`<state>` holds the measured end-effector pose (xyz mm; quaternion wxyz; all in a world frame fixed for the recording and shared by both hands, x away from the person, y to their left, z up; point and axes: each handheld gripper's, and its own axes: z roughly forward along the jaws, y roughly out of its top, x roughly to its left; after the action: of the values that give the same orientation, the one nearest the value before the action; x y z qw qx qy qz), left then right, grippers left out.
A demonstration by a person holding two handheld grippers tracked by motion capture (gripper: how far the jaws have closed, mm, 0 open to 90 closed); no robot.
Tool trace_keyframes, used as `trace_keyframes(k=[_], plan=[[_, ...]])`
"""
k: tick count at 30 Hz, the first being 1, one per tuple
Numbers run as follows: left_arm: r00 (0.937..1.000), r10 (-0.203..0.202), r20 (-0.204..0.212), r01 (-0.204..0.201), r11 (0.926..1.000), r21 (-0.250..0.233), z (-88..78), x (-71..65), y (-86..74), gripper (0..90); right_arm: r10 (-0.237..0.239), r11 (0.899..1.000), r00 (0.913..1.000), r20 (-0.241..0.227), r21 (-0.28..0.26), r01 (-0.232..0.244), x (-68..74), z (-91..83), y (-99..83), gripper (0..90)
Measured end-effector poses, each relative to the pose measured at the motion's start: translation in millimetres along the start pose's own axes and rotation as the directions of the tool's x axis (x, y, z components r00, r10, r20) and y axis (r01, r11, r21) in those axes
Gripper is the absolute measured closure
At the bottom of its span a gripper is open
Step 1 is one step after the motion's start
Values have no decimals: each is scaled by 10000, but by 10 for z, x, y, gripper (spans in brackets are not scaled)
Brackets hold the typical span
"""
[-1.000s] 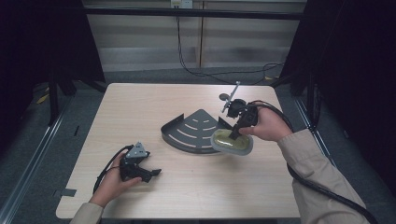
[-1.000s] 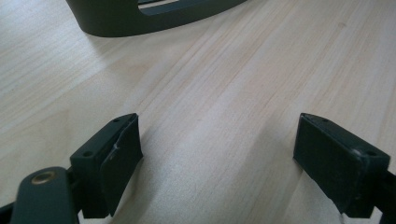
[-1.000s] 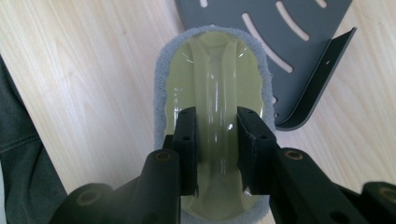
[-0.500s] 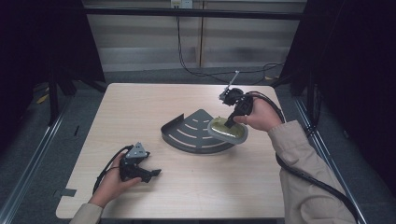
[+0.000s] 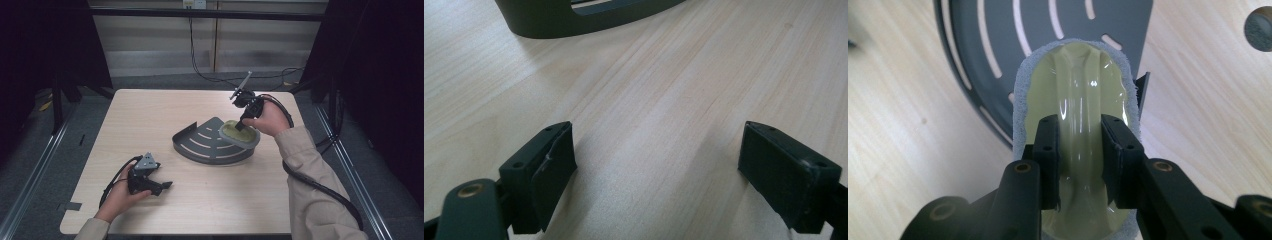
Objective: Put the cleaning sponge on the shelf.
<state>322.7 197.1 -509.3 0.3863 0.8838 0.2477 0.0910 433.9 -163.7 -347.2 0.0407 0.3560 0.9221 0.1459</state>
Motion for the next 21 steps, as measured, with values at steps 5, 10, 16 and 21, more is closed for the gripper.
trace_keyframes(k=[5,10,16,21], plan=[[10000,1,-4,-1,10000,-10,0,0,0,145,334,9994,9993,152,-132,-332,-23,51,67,713],[10000,-16,-3,16,10000,-19,1,-2,-1,145,597,9981,9981,175,-140,-594,-58,161,111,712],[10000,-12,-1,12,10000,-16,0,-1,-1,145,935,9955,9956,116,-134,-934,-87,284,106,712],[10000,-21,1,21,10000,-18,0,-2,-1,145,1187,9928,9929,40,-191,-1186,-98,384,87,713]])
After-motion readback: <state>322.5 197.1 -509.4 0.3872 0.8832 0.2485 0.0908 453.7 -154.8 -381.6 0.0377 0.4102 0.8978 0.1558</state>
